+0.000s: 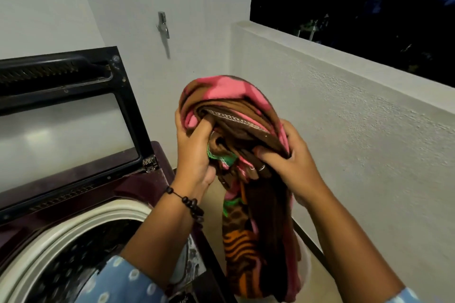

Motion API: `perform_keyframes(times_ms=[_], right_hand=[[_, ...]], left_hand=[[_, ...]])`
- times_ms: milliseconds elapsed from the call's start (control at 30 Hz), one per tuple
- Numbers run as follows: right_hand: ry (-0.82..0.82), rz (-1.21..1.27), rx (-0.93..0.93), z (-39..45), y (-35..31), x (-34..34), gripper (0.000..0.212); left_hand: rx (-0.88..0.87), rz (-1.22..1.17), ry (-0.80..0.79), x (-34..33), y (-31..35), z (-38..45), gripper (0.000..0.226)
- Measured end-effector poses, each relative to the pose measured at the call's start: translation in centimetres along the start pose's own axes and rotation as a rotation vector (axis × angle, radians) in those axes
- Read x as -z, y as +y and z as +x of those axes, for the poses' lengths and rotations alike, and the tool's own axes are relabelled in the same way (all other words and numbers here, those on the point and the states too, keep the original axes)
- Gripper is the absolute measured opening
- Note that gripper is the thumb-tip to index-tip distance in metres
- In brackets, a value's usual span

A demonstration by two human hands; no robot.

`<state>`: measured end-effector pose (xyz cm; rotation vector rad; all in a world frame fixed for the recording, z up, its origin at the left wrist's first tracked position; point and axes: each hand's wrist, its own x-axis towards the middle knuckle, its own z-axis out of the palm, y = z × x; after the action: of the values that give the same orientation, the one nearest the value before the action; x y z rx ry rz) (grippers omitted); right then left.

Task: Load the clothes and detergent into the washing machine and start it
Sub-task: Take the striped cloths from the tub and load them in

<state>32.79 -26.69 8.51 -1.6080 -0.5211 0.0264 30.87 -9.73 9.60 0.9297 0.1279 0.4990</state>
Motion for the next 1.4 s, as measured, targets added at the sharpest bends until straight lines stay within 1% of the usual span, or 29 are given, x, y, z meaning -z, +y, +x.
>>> perform_keyframes(times_ms=[33,100,167,200,267,333,367,400,467,567,667,733,767,800,833,900,967,1033,1067,1133,1167,1200,1233,1267,1333,1400], right_hand=[[-0.060,0.060,-0.018,-0.4,0.2,0.0,0.069],[-0.149,0.114,-0.047,-1.0,0.9,0.3,0.089],[-0.206,0.112,-0.088,-1.3,2.1,0.3,0.109],[-0.218,0.121,-0.112,-1.6,2.8,0.0,0.116],[-0.211,0.184,-0.147,-2.0,3.7,-0.5,0.123],[-0.185,0.245,-0.174,-2.1,3.8,-1.1,0.125],[-0.170,0.273,-0.188,-2.0,3.6,-1.5,0.125],[-0.152,0.307,-0.199,-2.0,3.4,-1.8,0.125],[-0.094,0.365,-0.207,-1.6,3.3,-2.4,0.120],[0.095,0.390,-0.191,-0.8,3.7,-2.7,0.099],[0.255,0.314,-0.139,0.2,4.0,-1.5,0.074],[0.307,0.211,-0.110,0.7,3.9,-0.2,0.065],[0.312,0.145,-0.081,0.9,3.7,0.5,0.065],[0.303,0.071,-0.041,1.0,3.5,1.3,0.068],[0.284,-0.010,-0.006,1.1,3.1,2.0,0.072],[0.232,-0.159,0.043,1.4,2.5,3.1,0.073],[0.175,-0.319,0.085,1.6,1.7,3.5,0.071],[0.098,-0.496,0.123,1.8,0.9,3.0,0.070],[0.053,-0.590,0.144,1.8,0.5,2.6,0.073],[-0.026,-0.744,0.192,2.0,0.0,1.5,0.083],[-0.048,-0.788,0.207,2.0,-0.3,1.1,0.087],[-0.054,-0.806,0.210,2.0,-0.6,1.0,0.090],[-0.056,-0.803,0.205,2.0,-0.9,1.0,0.092],[-0.068,-0.775,0.194,2.0,-1.0,1.1,0.095],[-0.127,-0.647,0.158,1.8,-1.1,1.5,0.102],[-0.195,-0.501,0.108,1.3,-1.0,2.1,0.113]], left_hand=[[0.003,-0.048,0.014,0.0,0.0,0.1,0.064],[0.022,-0.123,0.029,0.0,0.2,0.2,0.052],[0.074,-0.201,0.026,-0.1,0.2,0.5,0.037],[0.094,-0.249,0.018,-0.2,0.2,0.6,0.034],[0.112,-0.313,0.028,-0.5,0.0,0.8,0.044],[0.090,-0.289,0.091,-0.7,-0.5,0.7,0.060],[0.074,-0.243,0.126,-0.8,-0.9,0.4,0.062],[0.062,-0.183,0.153,-0.8,-1.4,0.2,0.061],[0.052,-0.061,0.153,-0.5,-2.6,-0.6,0.065],[0.086,0.042,0.070,0.1,-4.0,-1.7,0.076],[0.143,0.102,-0.049,0.7,-4.8,-2.5,0.083],[0.179,0.162,-0.123,1.3,-4.4,-2.9,0.075],[0.194,0.227,-0.130,1.5,-3.9,-3.0,0.071],[0.203,0.320,-0.122,2.0,-3.3,-2.8,0.074],[0.190,0.430,-0.124,2.3,-2.5,-2.7,0.084],[0.070,0.661,-0.179,2.5,-0.6,-2.2,0.111],[-0.100,0.855,-0.279,1.7,1.6,-1.9,0.128],[-0.236,1.098,-0.404,0.7,2.8,-1.5,0.140],[-0.271,1.245,-0.465,0.1,3.0,-1.2,0.143],[-0.283,1.526,-0.599,-0.8,2.9,-0.8,0.146],[-0.283,1.611,-0.647,-1.1,2.6,-0.7,0.145],[-0.283,1.623,-0.664,-1.1,2.2,-0.5,0.140],[-0.286,1.558,-0.659,-1.0,2.0,-0.2,0.131],[-0.287,1.442,-0.636,-0.7,1.8,0.1,0.117],[-0.270,1.229,-0.576,-0.2,1.8,0.3,0.090],[-0.239,1.080,-0.553,0.2,2.0,0.6,0.077]])
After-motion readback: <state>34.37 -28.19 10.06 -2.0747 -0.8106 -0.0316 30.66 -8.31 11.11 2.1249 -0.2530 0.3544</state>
